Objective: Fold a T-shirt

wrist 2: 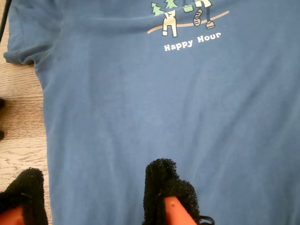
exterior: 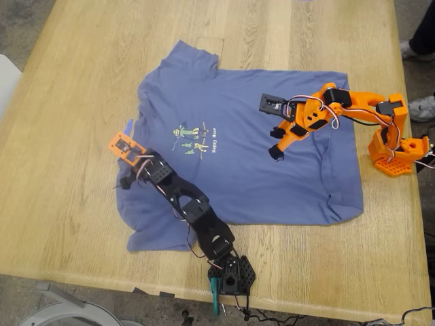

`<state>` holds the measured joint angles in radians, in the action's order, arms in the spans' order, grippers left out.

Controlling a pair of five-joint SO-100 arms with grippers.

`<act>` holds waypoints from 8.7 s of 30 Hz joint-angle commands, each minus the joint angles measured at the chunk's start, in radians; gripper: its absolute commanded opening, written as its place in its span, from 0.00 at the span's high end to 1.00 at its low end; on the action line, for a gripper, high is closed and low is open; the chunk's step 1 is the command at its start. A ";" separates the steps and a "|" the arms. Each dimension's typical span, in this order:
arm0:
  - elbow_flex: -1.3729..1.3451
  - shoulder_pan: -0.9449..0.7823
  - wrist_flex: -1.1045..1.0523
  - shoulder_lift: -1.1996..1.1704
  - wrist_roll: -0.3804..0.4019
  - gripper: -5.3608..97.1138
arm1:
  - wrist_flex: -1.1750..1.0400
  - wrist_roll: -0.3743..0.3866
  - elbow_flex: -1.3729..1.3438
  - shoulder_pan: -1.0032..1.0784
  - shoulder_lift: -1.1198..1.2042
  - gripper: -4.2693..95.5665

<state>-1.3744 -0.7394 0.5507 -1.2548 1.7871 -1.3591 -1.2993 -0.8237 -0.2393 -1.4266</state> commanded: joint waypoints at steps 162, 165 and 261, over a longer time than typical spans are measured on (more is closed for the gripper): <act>-0.549 0.689 0.156 -0.991 -0.014 0.95 | -0.097 0.225 0.951 0.209 1.221 0.96; -0.543 0.776 0.198 -1.040 -0.018 0.95 | -0.092 0.222 0.951 0.268 1.195 0.96; 1.697 1.394 1.144 1.074 -0.074 0.36 | -0.143 0.241 0.953 0.561 1.002 0.96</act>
<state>0.2915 0.7563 1.6674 -0.1687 1.7104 -1.4956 -1.0677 0.1135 0.3344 -0.3436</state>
